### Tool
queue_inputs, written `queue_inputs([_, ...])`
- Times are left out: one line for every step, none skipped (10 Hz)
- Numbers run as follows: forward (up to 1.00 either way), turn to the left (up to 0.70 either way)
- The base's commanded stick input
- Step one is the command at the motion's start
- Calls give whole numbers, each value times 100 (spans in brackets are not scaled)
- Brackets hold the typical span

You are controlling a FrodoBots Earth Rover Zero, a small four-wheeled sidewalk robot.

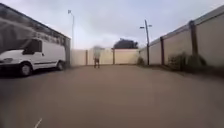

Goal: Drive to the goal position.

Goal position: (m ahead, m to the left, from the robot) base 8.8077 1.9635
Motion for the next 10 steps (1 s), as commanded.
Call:
queue_inputs([50, 0])
queue_inputs([50, 0])
queue_inputs([50, 0])
queue_inputs([50, 0])
queue_inputs([50, 0])
queue_inputs([50, 0])
queue_inputs([50, 0])
queue_inputs([50, 0])
queue_inputs([50, 0])
queue_inputs([50, 0])
